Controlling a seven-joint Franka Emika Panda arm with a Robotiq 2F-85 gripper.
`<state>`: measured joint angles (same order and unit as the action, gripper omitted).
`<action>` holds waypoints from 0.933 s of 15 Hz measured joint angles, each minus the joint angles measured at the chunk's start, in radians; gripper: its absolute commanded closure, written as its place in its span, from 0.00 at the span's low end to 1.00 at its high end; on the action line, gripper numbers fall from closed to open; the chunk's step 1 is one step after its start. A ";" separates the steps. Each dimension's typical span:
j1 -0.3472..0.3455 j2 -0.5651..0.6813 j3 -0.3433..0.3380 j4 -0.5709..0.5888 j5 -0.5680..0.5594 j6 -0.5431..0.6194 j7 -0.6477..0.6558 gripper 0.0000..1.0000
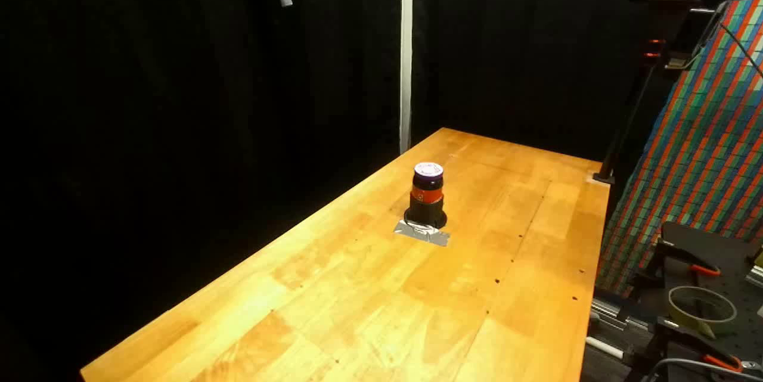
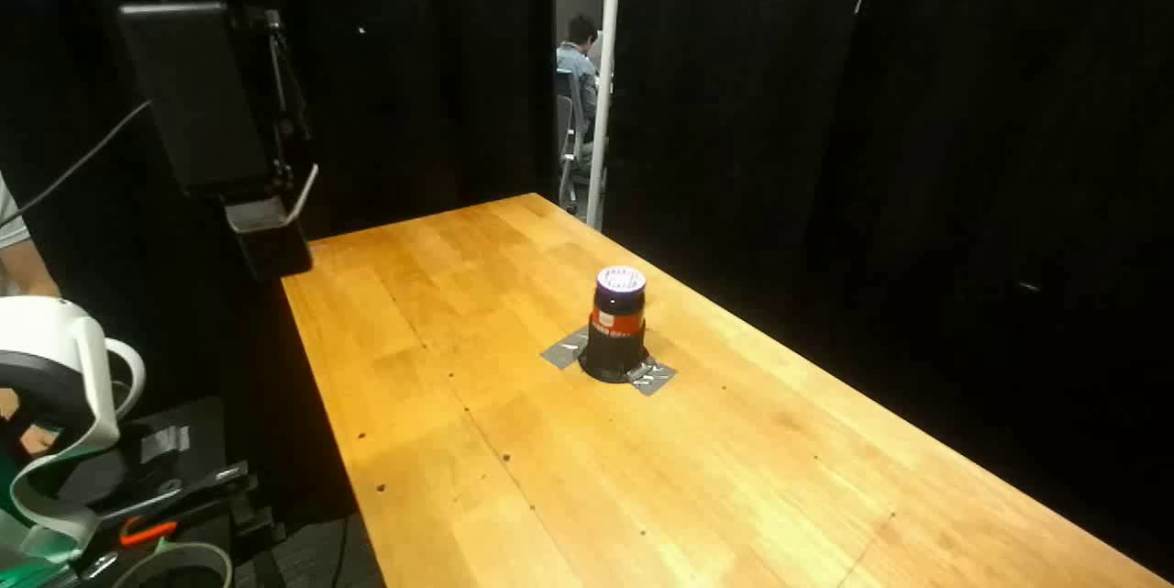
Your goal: Put the elastic around the bottle on the table
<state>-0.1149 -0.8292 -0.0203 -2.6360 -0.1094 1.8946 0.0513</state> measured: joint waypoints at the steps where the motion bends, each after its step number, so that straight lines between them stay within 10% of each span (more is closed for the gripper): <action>1: 0.000 -0.001 0.000 0.003 0.000 0.000 0.000 0.00; 8: 0.012 0.012 0.006 0.007 0.006 0.003 0.003 0.00; 14: 0.093 0.269 0.121 0.125 0.026 0.149 0.101 0.00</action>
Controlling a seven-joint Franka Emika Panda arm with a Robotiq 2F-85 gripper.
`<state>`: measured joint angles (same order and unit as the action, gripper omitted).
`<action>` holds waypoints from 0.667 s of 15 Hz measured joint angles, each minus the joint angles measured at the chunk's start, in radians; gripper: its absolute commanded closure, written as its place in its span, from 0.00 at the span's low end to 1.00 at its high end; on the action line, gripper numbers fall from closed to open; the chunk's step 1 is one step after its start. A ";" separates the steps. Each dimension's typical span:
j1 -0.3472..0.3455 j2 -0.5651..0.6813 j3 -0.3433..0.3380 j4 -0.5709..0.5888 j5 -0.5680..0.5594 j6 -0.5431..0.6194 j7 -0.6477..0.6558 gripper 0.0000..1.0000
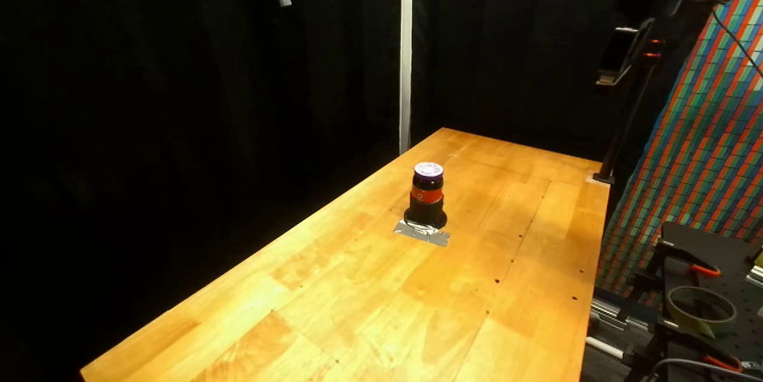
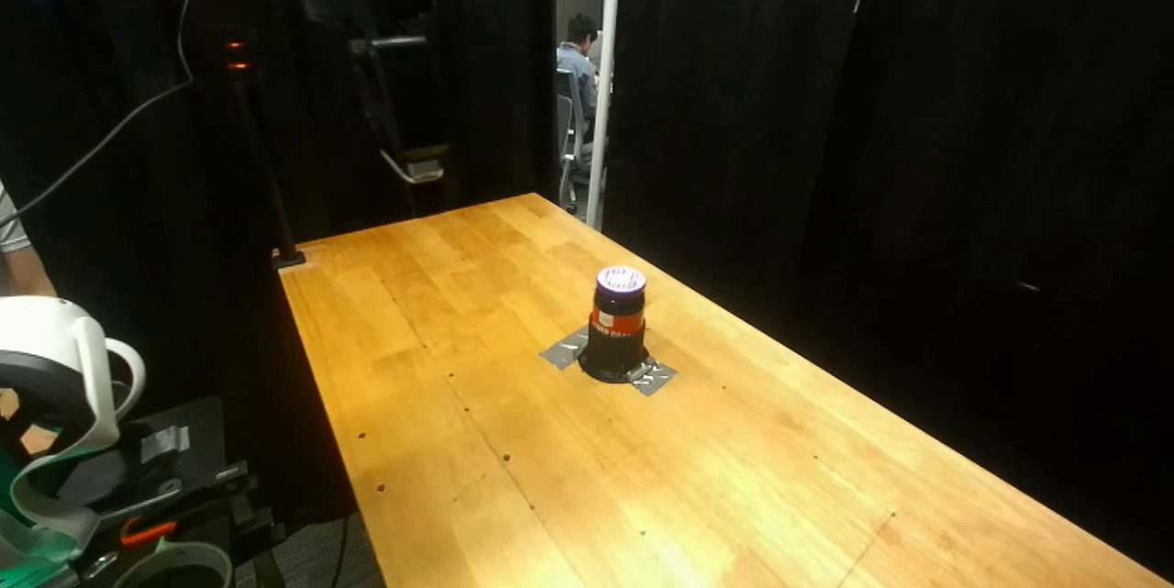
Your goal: Put the elastic around the bottle on the table
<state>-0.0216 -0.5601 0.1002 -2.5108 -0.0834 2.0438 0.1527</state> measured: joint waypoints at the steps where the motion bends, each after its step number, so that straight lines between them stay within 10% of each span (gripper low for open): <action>1: 0.008 0.062 0.015 0.029 0.000 0.037 0.013 0.00; 10: 0.036 0.629 0.036 0.339 -0.015 0.340 0.088 0.00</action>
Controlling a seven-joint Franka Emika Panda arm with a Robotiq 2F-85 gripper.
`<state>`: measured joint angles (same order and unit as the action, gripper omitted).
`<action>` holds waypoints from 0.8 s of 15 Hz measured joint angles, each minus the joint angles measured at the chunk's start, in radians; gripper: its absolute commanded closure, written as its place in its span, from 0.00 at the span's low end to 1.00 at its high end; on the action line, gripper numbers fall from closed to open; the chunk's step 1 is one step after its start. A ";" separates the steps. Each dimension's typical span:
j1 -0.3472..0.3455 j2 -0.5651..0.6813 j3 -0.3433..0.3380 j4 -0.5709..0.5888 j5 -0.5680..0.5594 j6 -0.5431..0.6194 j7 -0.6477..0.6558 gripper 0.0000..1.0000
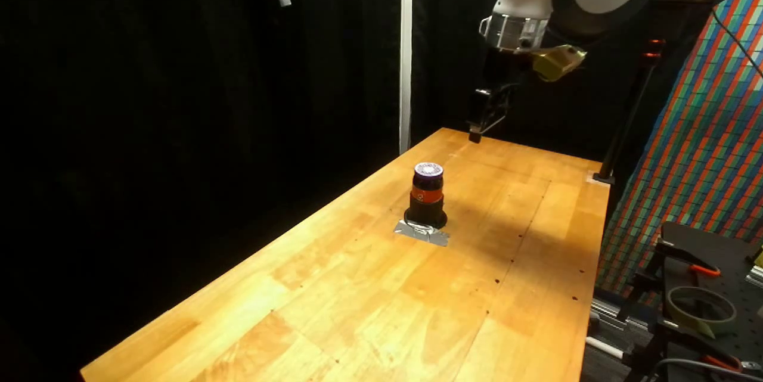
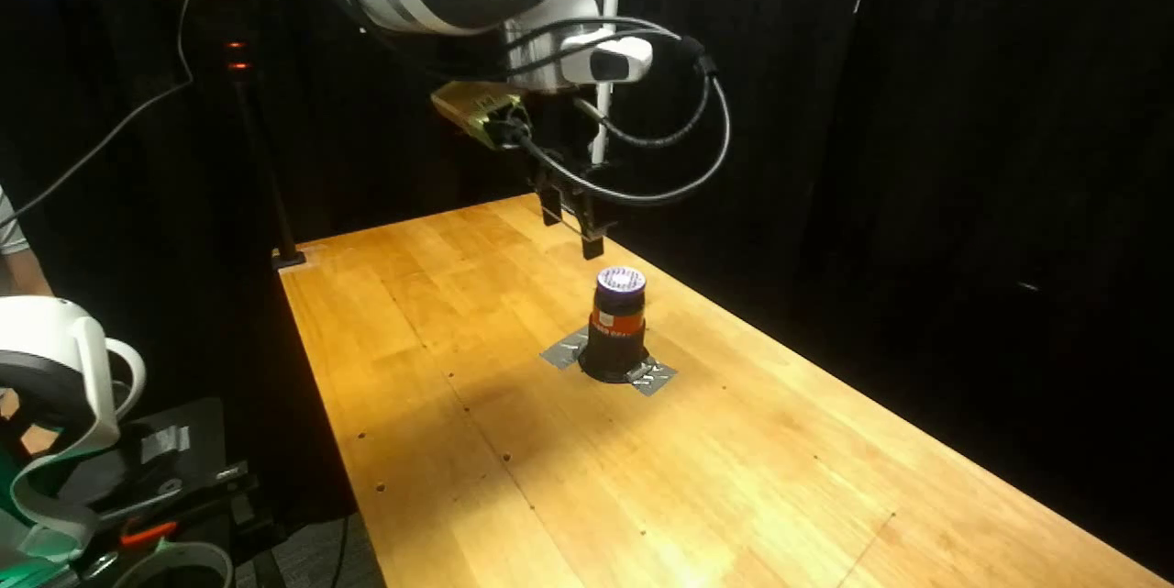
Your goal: Put the elastic around the bottle on the table
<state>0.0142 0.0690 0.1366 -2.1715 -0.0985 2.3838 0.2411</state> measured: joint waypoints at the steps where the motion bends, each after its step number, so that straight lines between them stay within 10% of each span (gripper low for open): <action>1: 0.005 0.048 -0.005 0.039 0.001 0.005 0.004 0.00; 12: 0.081 0.407 -0.064 0.387 0.029 0.001 0.038 0.00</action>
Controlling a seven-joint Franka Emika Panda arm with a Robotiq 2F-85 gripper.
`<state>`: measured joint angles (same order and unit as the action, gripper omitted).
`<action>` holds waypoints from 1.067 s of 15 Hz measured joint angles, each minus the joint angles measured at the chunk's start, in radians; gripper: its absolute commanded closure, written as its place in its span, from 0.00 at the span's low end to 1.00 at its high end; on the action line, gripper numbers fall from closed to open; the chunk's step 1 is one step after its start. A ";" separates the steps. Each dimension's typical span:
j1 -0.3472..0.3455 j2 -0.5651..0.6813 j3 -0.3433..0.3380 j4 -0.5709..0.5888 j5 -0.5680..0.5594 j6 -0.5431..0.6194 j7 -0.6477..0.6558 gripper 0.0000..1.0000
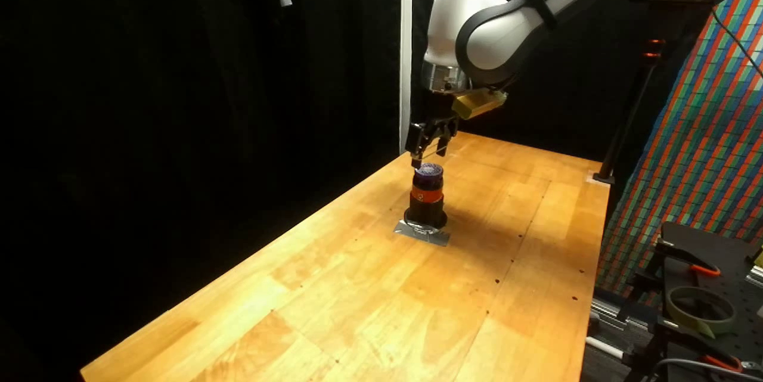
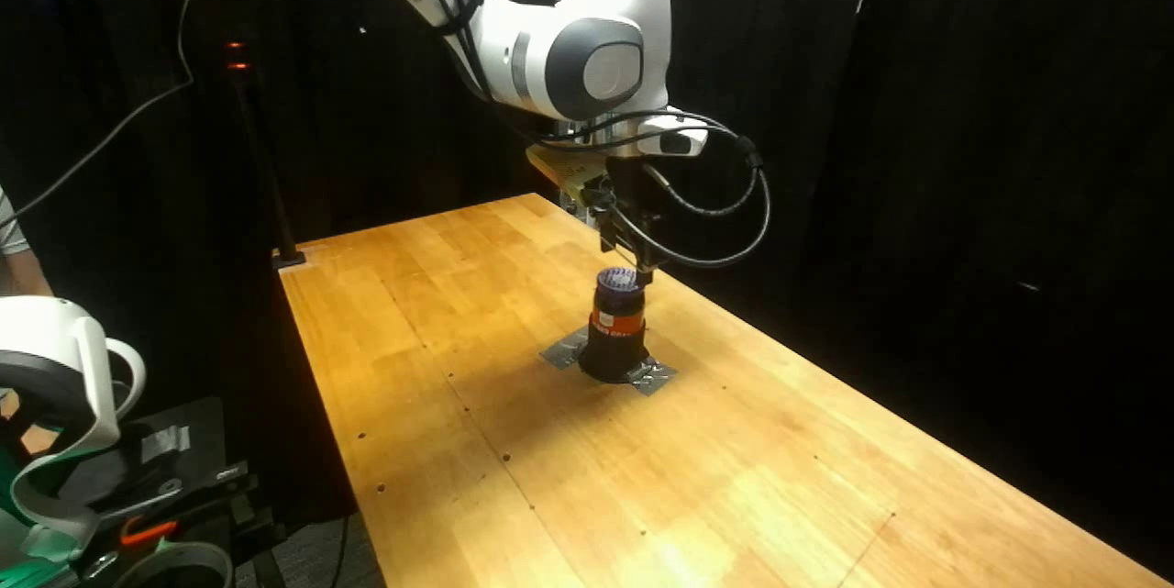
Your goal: Put the elastic around the bottle on the table
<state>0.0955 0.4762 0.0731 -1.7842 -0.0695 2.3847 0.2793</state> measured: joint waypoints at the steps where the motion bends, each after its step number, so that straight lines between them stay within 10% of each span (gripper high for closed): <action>1: 0.005 0.021 -0.003 0.021 0.004 0.000 0.001 0.00; 16: 0.032 0.200 -0.055 0.200 0.031 -0.113 0.024 0.00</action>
<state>0.1277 0.6765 0.0180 -1.5840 -0.0390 2.2713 0.3038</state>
